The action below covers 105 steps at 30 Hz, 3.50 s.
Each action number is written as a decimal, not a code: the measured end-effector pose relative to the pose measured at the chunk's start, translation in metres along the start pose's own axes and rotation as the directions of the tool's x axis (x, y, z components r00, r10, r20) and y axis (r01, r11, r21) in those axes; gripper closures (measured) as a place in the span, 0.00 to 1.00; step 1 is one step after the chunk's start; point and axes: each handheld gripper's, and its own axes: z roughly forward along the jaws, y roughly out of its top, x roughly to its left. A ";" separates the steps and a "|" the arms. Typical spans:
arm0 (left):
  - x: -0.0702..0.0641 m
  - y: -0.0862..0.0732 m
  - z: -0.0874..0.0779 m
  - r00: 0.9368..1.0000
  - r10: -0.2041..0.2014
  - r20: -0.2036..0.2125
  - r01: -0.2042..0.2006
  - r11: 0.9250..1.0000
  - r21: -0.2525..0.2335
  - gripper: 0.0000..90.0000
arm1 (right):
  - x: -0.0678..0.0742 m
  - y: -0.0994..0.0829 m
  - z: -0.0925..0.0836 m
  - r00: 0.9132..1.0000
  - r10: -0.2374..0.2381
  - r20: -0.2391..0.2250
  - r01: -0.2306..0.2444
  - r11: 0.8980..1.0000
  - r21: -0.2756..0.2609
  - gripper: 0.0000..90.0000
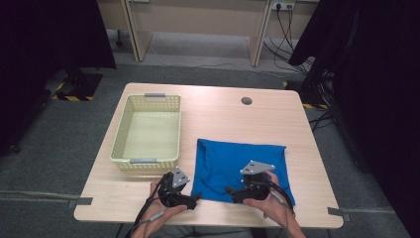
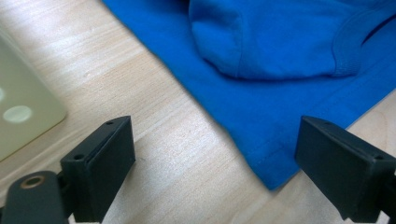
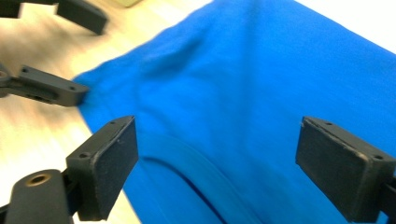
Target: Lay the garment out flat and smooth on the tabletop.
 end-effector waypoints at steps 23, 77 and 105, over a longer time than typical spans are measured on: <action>0.001 0.001 0.001 1.000 0.004 0.003 -0.004 1.000 0.001 0.12 | 0.018 0.010 0.036 0.992 -0.128 -0.007 0.128 0.991 0.033 0.74; 0.001 0.002 0.003 1.000 0.000 -0.004 0.000 1.000 0.000 0.12 | -0.066 0.007 0.023 0.985 0.019 0.173 -0.019 1.000 -0.002 0.66; 0.002 0.002 0.003 1.000 -0.002 -0.007 0.002 1.000 0.003 0.11 | -0.063 -0.027 -0.004 0.993 -0.003 0.115 -0.003 0.999 0.049 0.71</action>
